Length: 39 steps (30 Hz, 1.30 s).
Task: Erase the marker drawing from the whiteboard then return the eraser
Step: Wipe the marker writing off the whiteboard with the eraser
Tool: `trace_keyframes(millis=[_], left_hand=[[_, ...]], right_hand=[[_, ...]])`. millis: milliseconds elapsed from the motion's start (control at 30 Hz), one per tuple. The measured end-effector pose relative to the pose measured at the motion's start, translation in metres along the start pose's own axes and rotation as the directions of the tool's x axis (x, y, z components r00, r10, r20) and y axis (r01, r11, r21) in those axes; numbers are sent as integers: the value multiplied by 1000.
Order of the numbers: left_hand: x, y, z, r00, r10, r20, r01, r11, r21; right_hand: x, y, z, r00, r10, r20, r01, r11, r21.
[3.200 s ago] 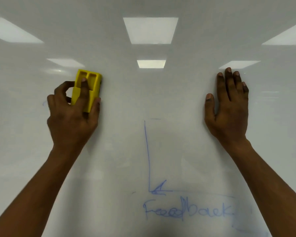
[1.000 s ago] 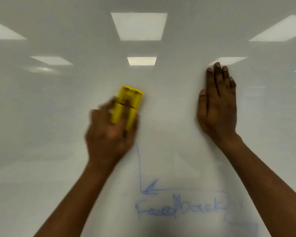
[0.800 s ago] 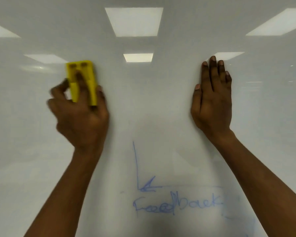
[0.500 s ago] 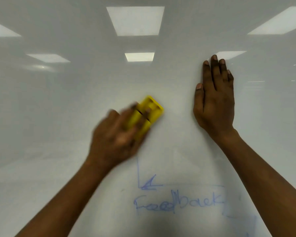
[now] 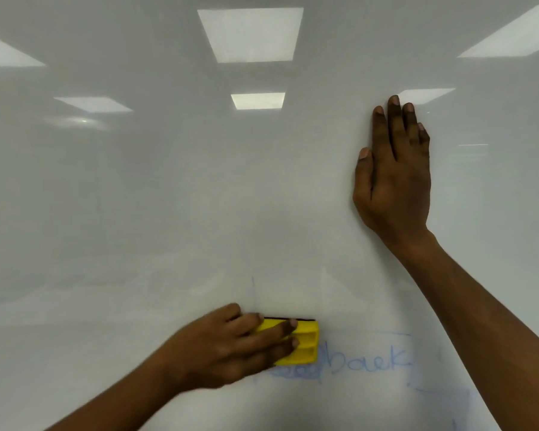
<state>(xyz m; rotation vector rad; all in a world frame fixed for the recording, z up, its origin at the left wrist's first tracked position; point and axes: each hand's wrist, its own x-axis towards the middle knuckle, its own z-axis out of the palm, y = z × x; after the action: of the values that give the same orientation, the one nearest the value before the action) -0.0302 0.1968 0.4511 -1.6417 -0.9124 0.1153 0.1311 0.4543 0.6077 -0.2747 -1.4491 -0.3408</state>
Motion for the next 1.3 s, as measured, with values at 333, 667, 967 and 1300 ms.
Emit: trace_keyframes(millis=[333,667,967,1300], left_hand=[[-9,-131,-49,679,-587,-441,728,617,299],[-26,-8,-13,999,32,14,-31,997,-73],[-8,-78,-32,817,-478,-322,556,801,223],[-50,72,3,950,-311,32,312,945,-96]], right_hand=[[0,-2,-1,1000,9,-4,-9,1000,-1],[0,-2,-2,1000,15,21,-15,1000,-5],[-2,0,1,1000,10,5,-9,1000,-29],[-3,-5,-5,998,51,32,-49,996,-69]])
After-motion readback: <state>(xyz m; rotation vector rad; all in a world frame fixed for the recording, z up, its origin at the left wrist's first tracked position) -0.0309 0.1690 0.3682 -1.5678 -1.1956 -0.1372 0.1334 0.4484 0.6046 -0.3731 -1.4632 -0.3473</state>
